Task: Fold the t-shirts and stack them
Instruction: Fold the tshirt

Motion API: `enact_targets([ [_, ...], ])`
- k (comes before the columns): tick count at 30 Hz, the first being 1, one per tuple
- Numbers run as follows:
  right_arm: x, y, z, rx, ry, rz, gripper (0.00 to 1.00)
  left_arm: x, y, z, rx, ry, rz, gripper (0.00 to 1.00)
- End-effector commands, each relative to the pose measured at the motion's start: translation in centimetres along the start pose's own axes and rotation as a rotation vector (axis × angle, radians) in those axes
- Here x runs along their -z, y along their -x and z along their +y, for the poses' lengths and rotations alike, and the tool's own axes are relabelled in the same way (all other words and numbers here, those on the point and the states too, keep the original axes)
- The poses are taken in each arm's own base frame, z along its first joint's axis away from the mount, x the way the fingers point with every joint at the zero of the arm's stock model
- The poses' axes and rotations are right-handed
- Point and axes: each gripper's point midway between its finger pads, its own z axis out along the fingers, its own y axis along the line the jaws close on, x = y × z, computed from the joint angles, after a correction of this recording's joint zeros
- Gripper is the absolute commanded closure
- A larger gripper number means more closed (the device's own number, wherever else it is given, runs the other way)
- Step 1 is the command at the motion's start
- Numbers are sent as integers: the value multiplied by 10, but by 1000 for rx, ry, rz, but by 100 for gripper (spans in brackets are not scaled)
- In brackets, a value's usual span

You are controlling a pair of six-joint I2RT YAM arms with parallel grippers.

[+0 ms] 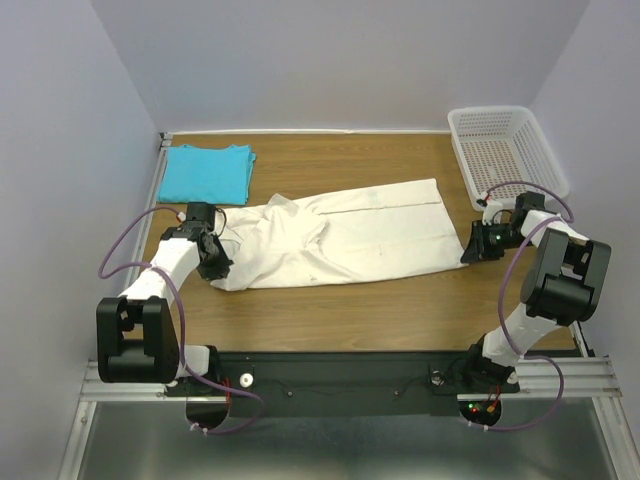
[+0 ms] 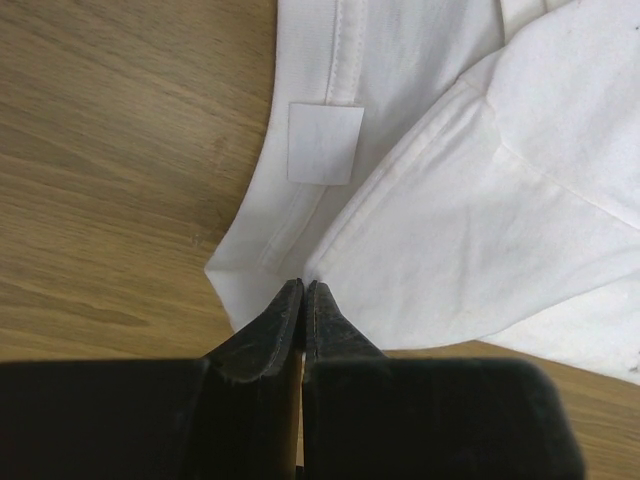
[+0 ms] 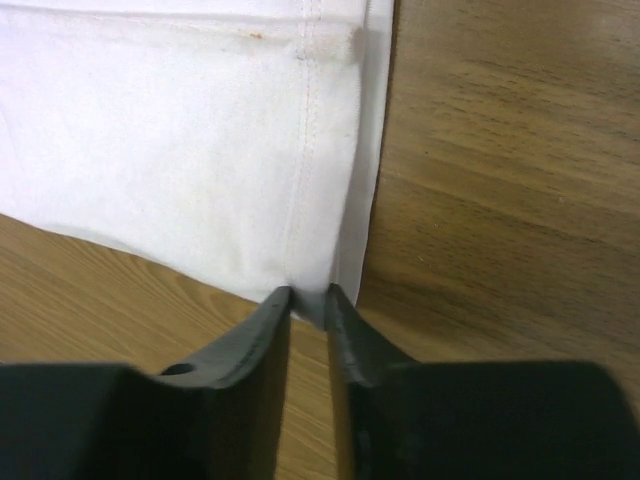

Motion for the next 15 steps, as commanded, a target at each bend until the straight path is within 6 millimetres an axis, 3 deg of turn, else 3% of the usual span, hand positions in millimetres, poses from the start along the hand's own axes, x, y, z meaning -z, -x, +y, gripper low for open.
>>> enact_targets([
  [1, 4, 18, -2, 39, 2, -54, 78, 10, 6, 1, 3, -13, -33, 100],
  [7, 15, 16, -9, 47, -67, -56, 100, 12, 5, 5, -4, 2, -29, 100],
  [15, 28, 10, -18, 42, -140, -60, 99, 12, 3, 17, -3, 70, -5, 100],
])
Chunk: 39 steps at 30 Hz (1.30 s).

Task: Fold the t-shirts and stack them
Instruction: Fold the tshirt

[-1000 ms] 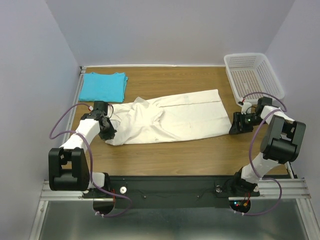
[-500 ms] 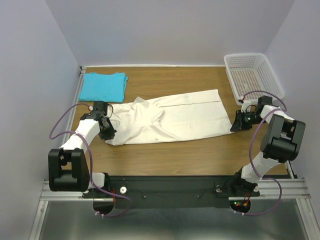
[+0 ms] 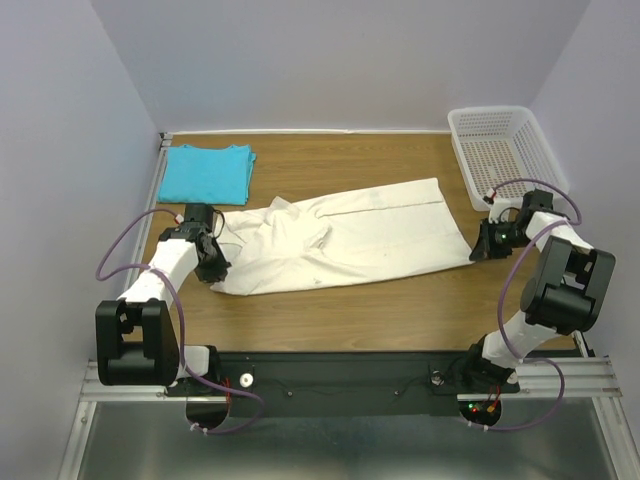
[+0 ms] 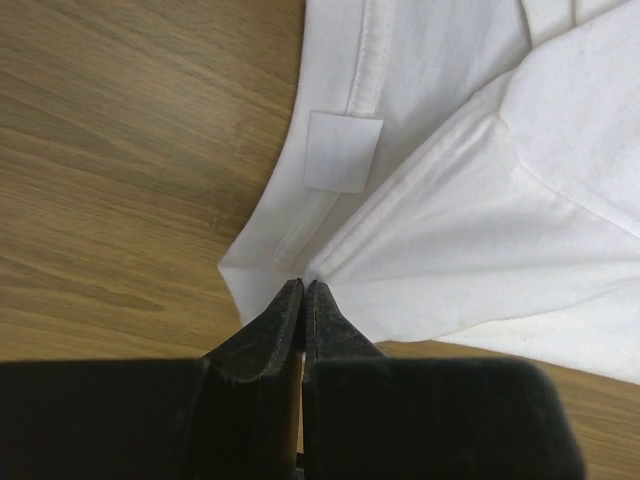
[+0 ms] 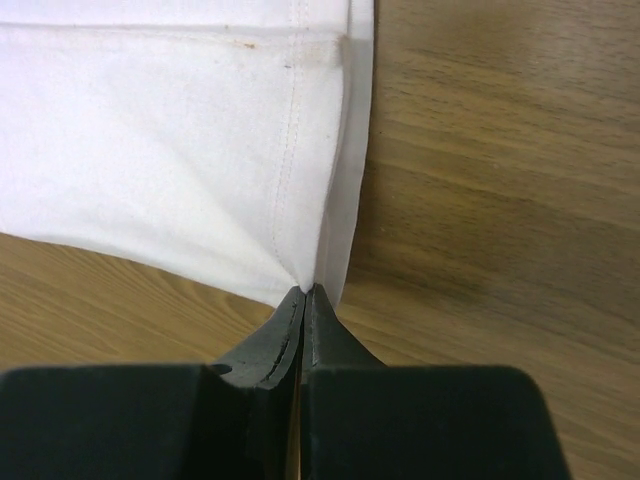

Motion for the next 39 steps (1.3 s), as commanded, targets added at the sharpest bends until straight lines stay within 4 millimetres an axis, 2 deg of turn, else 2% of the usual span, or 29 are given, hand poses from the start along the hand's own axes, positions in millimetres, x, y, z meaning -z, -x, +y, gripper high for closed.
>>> enact_targets([
  [1, 12, 4, -12, 31, -78, -31, 99, 5, 6, 11, -3, 58, -9, 100],
  [6, 15, 1, -20, 33, -109, -21, 99, -2, 0, 16, -4, 93, 29, 100],
  [9, 17, -3, -29, 18, -123, -21, 99, -5, -11, 16, -5, 87, 74, 100],
  [27, 25, -18, -41, 38, -174, 4, 99, -10, -45, 19, -36, 126, 206, 100],
  [36, 30, -26, -46, 56, -209, 20, 100, -5, -42, 24, -54, 179, 205, 100],
  [37, 30, -27, -47, 55, -208, 22, 99, -1, -38, 23, -54, 179, 191, 95],
  [38, 31, -27, -46, 58, -210, 22, 90, 3, -29, 19, -64, 166, 171, 88],
  [39, 31, -28, -45, 59, -208, 23, 84, 8, -27, 18, -64, 164, 170, 66],
])
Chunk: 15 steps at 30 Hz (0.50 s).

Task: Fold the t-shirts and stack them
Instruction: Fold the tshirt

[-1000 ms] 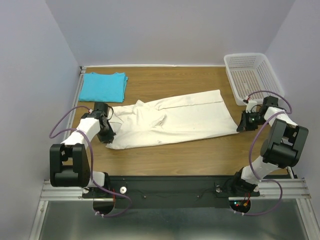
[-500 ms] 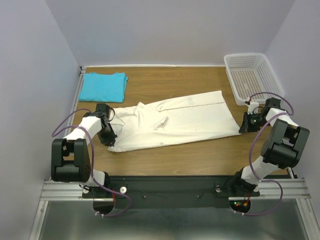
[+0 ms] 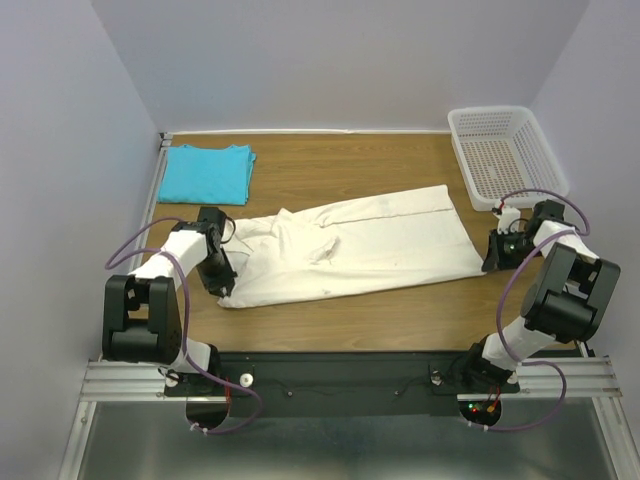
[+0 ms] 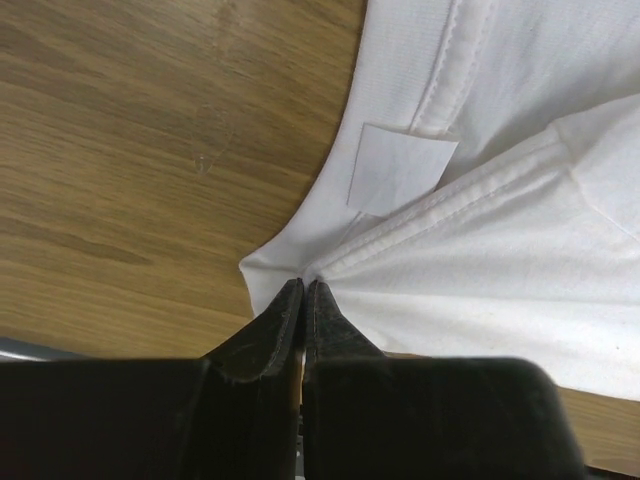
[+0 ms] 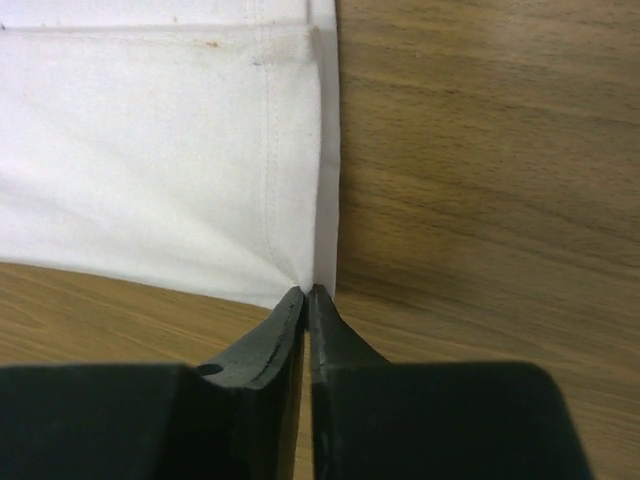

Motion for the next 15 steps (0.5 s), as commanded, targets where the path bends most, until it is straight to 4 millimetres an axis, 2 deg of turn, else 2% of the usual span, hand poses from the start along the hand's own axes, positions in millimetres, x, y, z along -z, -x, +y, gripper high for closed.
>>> enact_targets([
  [1, 14, 5, -16, 50, -86, -34, 74, 29, 20, 10, -5, 59, -70, 59],
  [4, 20, 12, -17, 51, -104, -56, 59, 43, 26, 9, 2, 37, -124, 42],
  [7, 30, 23, -23, 54, -142, -82, 52, 58, 30, 9, 15, 8, -179, 36],
  [9, 35, 30, -25, 54, -155, -98, 50, 66, 33, 8, 21, -12, -210, 35],
  [12, 44, 45, -27, 59, -165, -136, 46, 89, 51, 4, 34, -53, -315, 32],
  [13, 47, 50, -25, 68, -161, -155, 45, 107, 67, -7, 45, -127, -398, 28],
  [14, 50, 60, -19, 83, -127, -190, 45, 115, 75, -15, 33, -176, -443, 27],
  [15, 52, 65, -13, 93, -100, -215, 45, 127, 95, -27, 47, -243, -527, 25],
])
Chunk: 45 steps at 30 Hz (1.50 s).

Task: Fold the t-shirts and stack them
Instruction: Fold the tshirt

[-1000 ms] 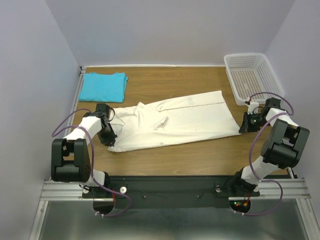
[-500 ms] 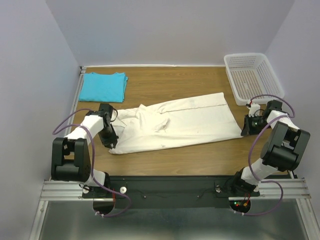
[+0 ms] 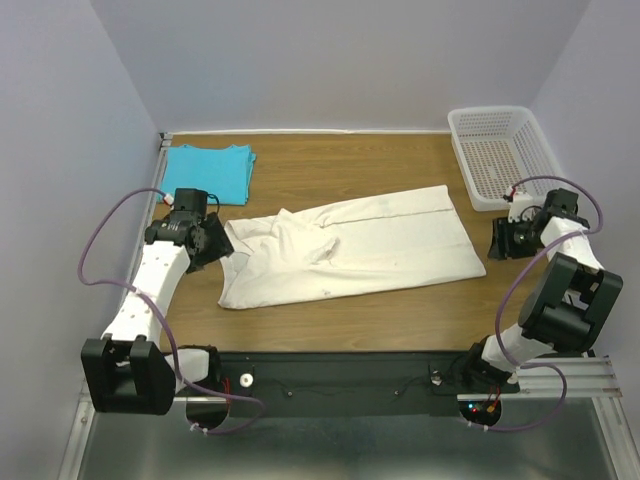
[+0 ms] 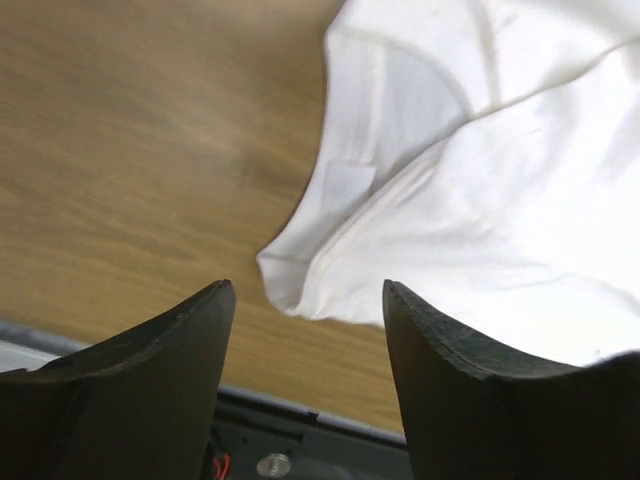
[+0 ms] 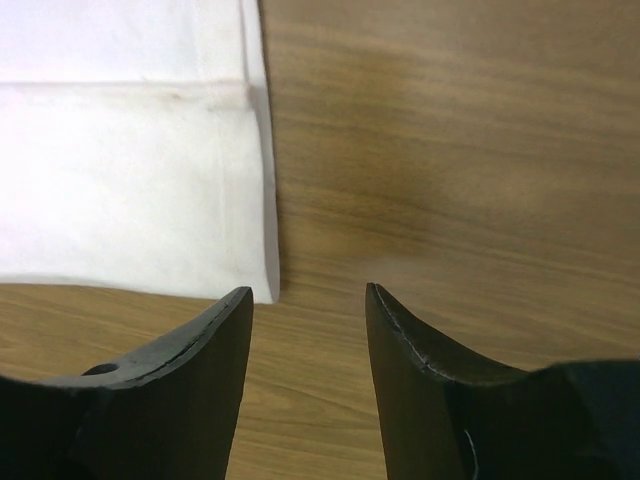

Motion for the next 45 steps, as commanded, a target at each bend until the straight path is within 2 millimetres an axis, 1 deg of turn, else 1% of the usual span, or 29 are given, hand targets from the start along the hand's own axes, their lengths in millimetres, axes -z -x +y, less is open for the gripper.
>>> enact_targets([
  [1, 24, 48, 7, 50, 39, -177, 45, 34, 69, -38, 39, -210, -276, 25],
  [2, 26, 56, 25, 57, 143, -223, 45, 33, 71, -53, 26, -298, -273, 25],
  [3, 28, 59, 35, 73, 195, -245, 45, 32, 87, -63, 31, -336, -329, 26],
  [4, 27, 61, 43, 81, 246, -261, 45, 18, 90, -69, 29, -358, -300, 26],
  [6, 31, 70, 63, 87, 363, -317, 46, 1, 98, -76, 37, -385, -291, 27],
  [7, 31, 74, 68, 103, 393, -332, 46, -12, 103, -84, 44, -440, -270, 30],
  [9, 34, 83, 78, 120, 446, -364, 46, -22, 110, -88, 57, -469, -271, 32],
  [10, 37, 92, 86, 148, 464, -375, 47, -25, 117, -93, 57, -493, -291, 32],
  [11, 38, 98, 92, 159, 478, -377, 48, -33, 116, -94, 60, -503, -273, 32],
  [13, 28, 108, 103, 200, 467, -340, 48, -35, 124, -96, 76, -528, -297, 32],
  [14, 27, 124, 98, 195, 423, -347, 49, -42, 122, -95, 85, -527, -281, 32],
  [15, 19, 130, 103, 190, 426, -332, 49, -45, 125, -94, 93, -527, -290, 32],
  [17, 13, 144, 104, 157, 399, -315, 50, -57, 122, -91, 111, -521, -263, 33],
  [18, 14, 161, 102, 173, 371, -335, 50, -61, 121, -90, 117, -517, -253, 34],
  [19, 0, 163, 103, 150, 345, -298, 51, -66, 121, -91, 124, -530, -247, 35],
  [20, 0, 178, 102, 166, 324, -319, 52, -68, 121, -92, 129, -538, -245, 35],
  [22, -15, 187, 107, 177, 289, -297, 52, -75, 121, -95, 137, -549, -233, 35],
  [23, -30, 188, 107, 153, 291, -266, 55, -75, 123, -98, 141, -561, -230, 36],
  [24, -35, 192, 108, 154, 281, -257, 56, -76, 124, -99, 144, -566, -227, 37],
  [25, -36, 202, 117, 168, 279, -264, 57, -78, 125, -100, 150, -566, -221, 38],
  [26, -43, 206, 118, 170, 271, -258, 57, -79, 126, -102, 151, -569, -219, 38],
  [27, -56, 204, 120, 166, 269, -229, 57, -80, 127, -102, 152, -567, -219, 38],
  [28, -60, 213, 124, 178, 248, -232, 57, -82, 126, -102, 152, -566, -212, 38],
  [29, -72, 211, 125, 164, 247, -209, 58, -84, 127, -102, 154, -564, -209, 39],
  [31, -82, 215, 127, 166, 226, -197, 58, -87, 124, -100, 154, -546, -190, 41],
  [32, -82, 223, 126, 159, 210, -207, 59, -88, 124, -99, 152, -536, -191, 41],
  [33, -90, 221, 126, 155, 207, -192, 59, -90, 124, -97, 152, -527, -189, 41],
  [36, -97, 227, 120, 136, 172, -188, 61, -94, 122, -90, 144, -485, -186, 41],
  [45, -121, 218, 115, 122, 149, -141, 62, -108, 117, -91, 133, -476, -147, 42],
])
